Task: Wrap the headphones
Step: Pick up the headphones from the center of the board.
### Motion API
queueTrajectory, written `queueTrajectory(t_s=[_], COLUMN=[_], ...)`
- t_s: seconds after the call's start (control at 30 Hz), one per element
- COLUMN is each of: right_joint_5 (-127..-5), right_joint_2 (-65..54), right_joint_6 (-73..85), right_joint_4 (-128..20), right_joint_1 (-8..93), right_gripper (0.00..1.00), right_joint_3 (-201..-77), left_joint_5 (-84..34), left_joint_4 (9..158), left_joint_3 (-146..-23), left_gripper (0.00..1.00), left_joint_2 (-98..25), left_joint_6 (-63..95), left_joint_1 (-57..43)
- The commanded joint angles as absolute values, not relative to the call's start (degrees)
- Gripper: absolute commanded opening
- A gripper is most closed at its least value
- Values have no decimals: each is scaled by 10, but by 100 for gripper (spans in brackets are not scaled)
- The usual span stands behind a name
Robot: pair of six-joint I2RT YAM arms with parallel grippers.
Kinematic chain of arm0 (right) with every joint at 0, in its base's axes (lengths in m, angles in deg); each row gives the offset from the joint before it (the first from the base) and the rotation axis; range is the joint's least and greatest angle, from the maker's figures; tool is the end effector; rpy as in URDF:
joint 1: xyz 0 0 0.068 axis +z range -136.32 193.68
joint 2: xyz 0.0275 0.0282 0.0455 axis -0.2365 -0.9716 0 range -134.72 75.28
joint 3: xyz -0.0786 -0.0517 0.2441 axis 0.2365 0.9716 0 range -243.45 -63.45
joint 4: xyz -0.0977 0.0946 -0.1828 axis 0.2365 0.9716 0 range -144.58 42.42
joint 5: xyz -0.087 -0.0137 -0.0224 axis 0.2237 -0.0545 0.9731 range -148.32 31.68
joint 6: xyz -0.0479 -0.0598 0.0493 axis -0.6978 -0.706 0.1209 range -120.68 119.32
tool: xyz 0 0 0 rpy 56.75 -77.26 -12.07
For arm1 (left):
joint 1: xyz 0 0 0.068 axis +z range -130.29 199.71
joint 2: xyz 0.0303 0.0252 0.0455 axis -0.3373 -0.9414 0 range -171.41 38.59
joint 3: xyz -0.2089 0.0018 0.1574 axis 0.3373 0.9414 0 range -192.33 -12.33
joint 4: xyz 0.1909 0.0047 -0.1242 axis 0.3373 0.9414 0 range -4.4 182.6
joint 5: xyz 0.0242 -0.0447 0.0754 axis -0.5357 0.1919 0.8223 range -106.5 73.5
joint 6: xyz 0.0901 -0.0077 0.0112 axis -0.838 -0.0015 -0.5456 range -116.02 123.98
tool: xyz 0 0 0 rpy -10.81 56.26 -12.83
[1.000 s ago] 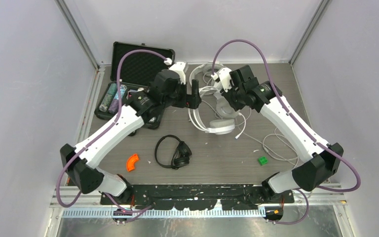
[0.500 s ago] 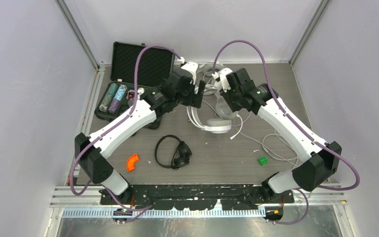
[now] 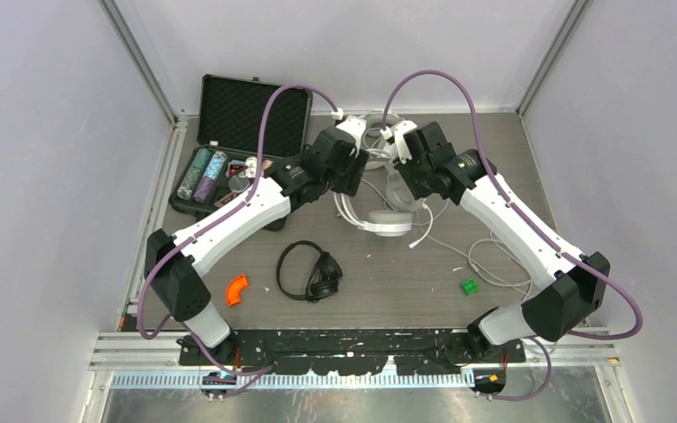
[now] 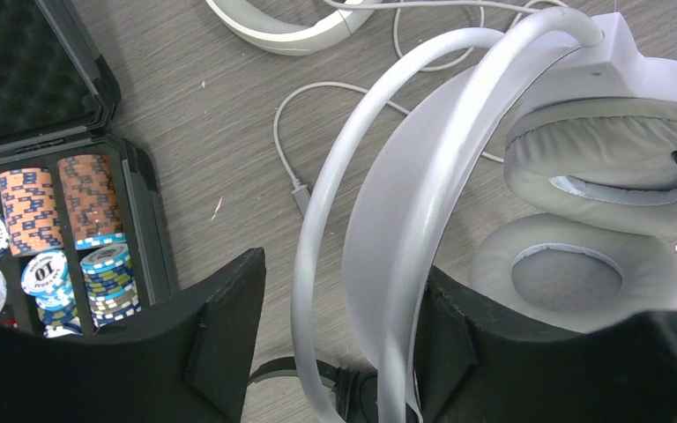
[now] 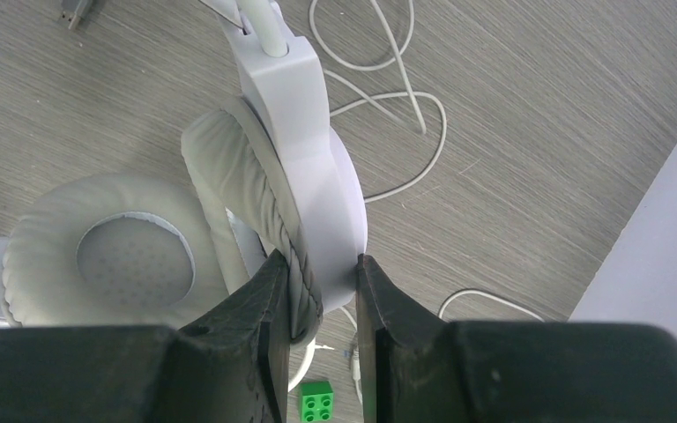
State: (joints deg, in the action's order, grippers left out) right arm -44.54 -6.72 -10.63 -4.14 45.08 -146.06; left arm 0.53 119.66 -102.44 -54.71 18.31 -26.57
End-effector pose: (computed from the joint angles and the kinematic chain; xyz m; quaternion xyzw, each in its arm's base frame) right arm 0.2592 0.1355 0.3086 -0.2907 0.8869 -0.0473 0.3559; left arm 0.2711 -0.2489 0.3216 0.1806 0.8699 -0.1072 0.4463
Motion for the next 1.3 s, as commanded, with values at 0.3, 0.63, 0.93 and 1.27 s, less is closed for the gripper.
queueTrajectory(t_s=[0.3, 0.63, 0.93, 1.27], right_joint_5=[-489, -587, -540, -644], right_joint_2=[-57, 46, 173, 346], right_joint_6=[-56, 31, 65, 74], right_joint_4=[-106, -282, -335, -380], right_joint_1=[454, 453, 453, 454], right_gripper=[22, 46, 86, 85], right_joint_3=[-1475, -1383, -1310, -1171], left_joint_5=[15, 5, -64, -264], left_joint_4=[1186, 1236, 1254, 1307], left_joint_3=[-1054, -1046, -1000, -1010], left_gripper=[8, 0, 0, 0], left_joint_2=[-553, -533, -444, -357], left_joint_6=[166, 169, 194, 249], left_joint_1=[-267, -254, -192, -42])
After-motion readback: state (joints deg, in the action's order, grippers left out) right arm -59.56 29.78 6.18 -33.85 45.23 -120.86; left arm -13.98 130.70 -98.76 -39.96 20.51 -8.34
